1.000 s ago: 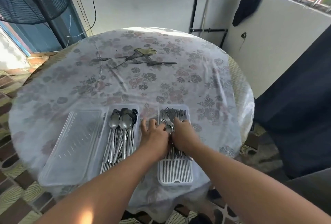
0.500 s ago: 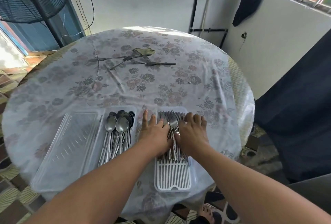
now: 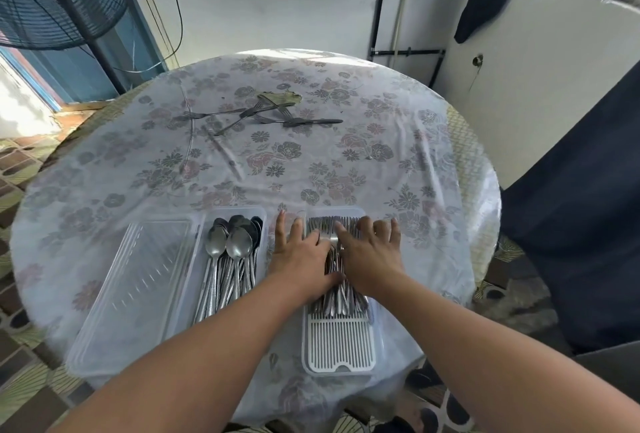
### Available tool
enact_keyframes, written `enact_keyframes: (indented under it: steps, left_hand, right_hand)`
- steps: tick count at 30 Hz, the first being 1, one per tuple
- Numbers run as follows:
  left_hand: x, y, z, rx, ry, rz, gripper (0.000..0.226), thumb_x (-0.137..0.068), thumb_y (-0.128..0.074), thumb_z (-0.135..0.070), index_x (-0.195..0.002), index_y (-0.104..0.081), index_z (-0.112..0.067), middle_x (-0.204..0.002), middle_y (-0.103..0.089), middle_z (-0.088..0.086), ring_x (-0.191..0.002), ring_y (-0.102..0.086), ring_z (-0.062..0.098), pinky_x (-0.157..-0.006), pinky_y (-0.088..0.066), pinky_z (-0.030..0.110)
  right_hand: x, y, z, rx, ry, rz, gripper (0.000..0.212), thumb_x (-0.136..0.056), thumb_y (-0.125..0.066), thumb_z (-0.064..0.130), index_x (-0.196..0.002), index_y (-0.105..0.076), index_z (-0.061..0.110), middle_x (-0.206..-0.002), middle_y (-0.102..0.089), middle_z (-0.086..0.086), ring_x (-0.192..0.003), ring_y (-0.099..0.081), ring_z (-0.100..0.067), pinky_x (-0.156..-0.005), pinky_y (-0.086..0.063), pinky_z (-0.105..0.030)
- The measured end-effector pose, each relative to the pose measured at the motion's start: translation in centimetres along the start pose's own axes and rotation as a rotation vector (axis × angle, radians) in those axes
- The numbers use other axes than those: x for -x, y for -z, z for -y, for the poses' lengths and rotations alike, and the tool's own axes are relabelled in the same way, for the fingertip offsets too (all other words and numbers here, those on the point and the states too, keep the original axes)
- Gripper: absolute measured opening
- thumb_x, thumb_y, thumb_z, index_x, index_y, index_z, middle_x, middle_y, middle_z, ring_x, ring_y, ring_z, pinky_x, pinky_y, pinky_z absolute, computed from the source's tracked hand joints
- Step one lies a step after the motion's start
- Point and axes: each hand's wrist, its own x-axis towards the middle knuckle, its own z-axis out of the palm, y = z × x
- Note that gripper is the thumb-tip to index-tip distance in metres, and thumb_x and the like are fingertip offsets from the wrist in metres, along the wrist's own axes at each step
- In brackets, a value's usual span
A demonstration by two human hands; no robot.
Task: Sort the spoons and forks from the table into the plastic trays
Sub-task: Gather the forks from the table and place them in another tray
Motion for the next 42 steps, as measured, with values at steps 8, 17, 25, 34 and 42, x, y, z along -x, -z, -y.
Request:
enact_keyframes:
  steps: [8, 17, 25, 34, 42]
  left_hand:
    - [0.1, -0.2, 0.0, 0.036, 0.046, -0.012, 0.075, -0.095, -0.037, -0.073, -0.157, -0.027, -0.033, -0.164, -0.032, 0.000, -0.156, -0.007, 0.033, -0.113, 0.026, 0.064]
    - [-0.5, -0.3, -0.1, 0.056, 0.093, -0.021, 0.064, -0.104, -0.032, -0.056, -0.162, -0.016, -0.035, -0.162, -0.031, -0.002, -0.154, -0.013, 0.034, -0.114, 0.025, 0.064]
    - [0.0, -0.2, 0.3, 0.099, 0.053, 0.016, 0.048, -0.100, -0.041, -0.055, -0.145, -0.049, -0.041, -0.162, -0.030, -0.001, -0.152, -0.011, 0.036, -0.114, 0.023, 0.066]
    - [-0.7, 1.0, 0.9, 0.421, 0.208, -0.236, 0.036, -0.101, -0.046, -0.042, -0.134, -0.057, -0.034, -0.136, -0.054, -0.001, -0.134, -0.036, 0.028, -0.122, -0.004, 0.056]
    - [-1.8, 3.7, 2.9, 0.928, 0.330, -0.390, 0.016, -0.101, -0.057, -0.029, -0.105, -0.068, -0.019, -0.094, -0.071, -0.002, -0.088, -0.064, 0.022, -0.072, -0.051, 0.033]
  right_hand:
    - [-1.1, 0.4, -0.3, 0.046, 0.048, 0.038, 0.077, -0.100, -0.049, 0.034, -0.164, -0.008, 0.032, -0.164, -0.019, -0.016, -0.151, -0.010, -0.044, -0.119, 0.014, -0.068]
    - [-0.3, 0.3, -0.4, 0.110, 0.111, -0.013, 0.066, -0.102, -0.039, 0.036, -0.164, -0.014, 0.035, -0.171, -0.018, -0.004, -0.159, 0.002, -0.035, -0.106, 0.034, -0.068]
    - [-1.0, -0.2, 0.0, 0.058, 0.043, 0.088, 0.079, -0.100, -0.038, 0.025, -0.164, 0.008, 0.036, -0.174, 0.005, -0.001, -0.156, 0.020, -0.037, -0.108, 0.026, -0.073]
    - [-0.3, 0.7, 1.1, -0.160, -0.021, -0.175, 0.050, -0.102, -0.042, 0.037, -0.151, -0.038, 0.042, -0.158, -0.036, -0.002, -0.148, -0.022, -0.033, -0.121, -0.001, -0.058]
    - [-3.7, 4.1, 2.8, -0.645, -0.093, -0.250, 0.038, -0.102, -0.050, 0.038, -0.139, -0.056, 0.037, -0.139, -0.051, -0.001, -0.133, -0.036, -0.029, -0.109, -0.029, -0.047]
